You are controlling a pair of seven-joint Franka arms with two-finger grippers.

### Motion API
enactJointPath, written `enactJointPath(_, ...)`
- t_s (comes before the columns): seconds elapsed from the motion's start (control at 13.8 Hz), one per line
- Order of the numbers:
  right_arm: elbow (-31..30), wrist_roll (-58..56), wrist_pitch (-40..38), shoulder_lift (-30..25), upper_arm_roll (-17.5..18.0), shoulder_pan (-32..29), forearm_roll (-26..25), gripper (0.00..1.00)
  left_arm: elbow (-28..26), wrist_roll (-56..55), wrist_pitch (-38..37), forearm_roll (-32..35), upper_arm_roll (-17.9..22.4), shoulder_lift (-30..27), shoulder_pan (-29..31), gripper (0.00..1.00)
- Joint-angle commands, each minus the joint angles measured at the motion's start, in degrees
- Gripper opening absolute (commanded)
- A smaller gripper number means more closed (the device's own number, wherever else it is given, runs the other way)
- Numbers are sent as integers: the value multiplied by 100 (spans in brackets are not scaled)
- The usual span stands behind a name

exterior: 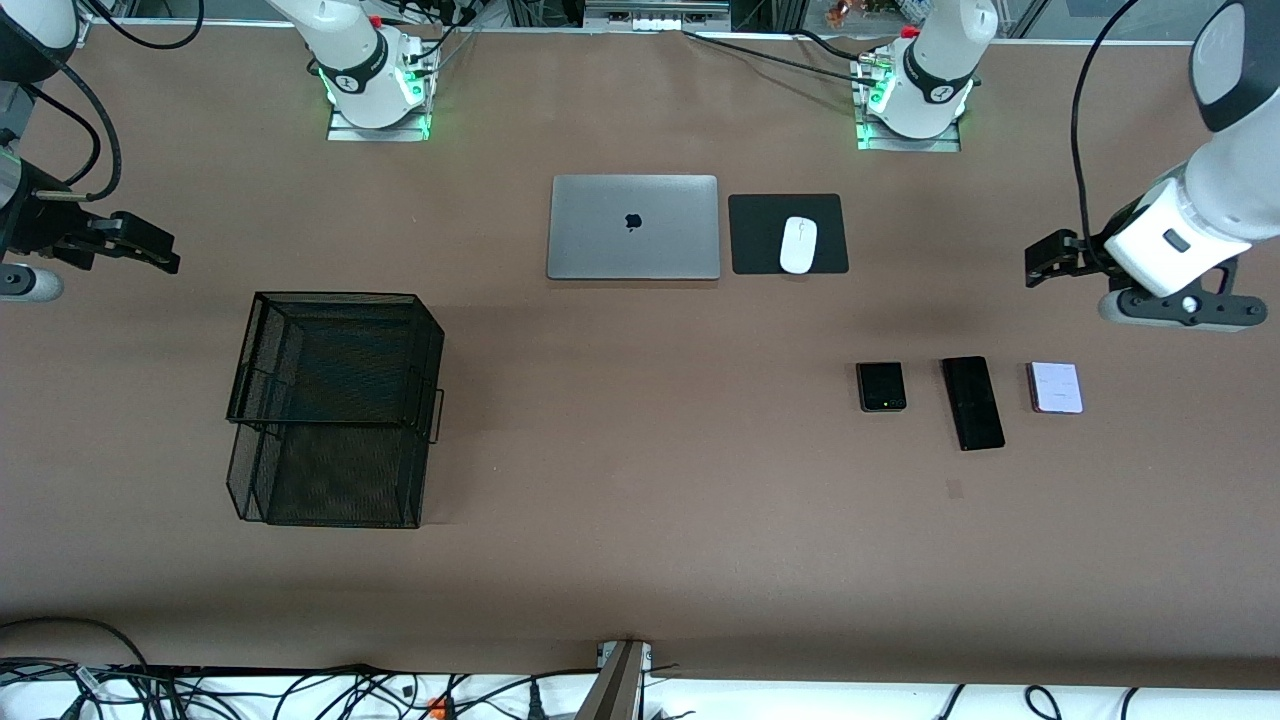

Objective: Place phones with both arms
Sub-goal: 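Reach the left gripper down to the small black flip phone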

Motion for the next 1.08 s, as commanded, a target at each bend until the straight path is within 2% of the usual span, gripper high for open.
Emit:
enactJointPath(0.0, -32, -69, 51, -51, 58, -76, 37, 100, 29, -10, 155, -51, -12, 494, -80, 100)
enactJointPath(0.43, -32, -69, 51, -42, 58, -76, 73, 100, -93, -395, 1726, -51, -100, 1786, -379, 100)
enactJointPath(0.58, -32, -52, 51, -42, 58, -76, 64, 100, -644, -598, 2639, -51, -127, 1928, -492, 100)
enactJointPath(0.79, -32, -52, 60, -42, 58, -76, 64, 100, -1743, -827, 4616, -51, -127, 2060, -598, 100)
enactJointPath(1.01, -32, -78, 60, -16, 58, -76, 81, 100, -2133, -827, 5648, -51, -127, 2358, -608, 100)
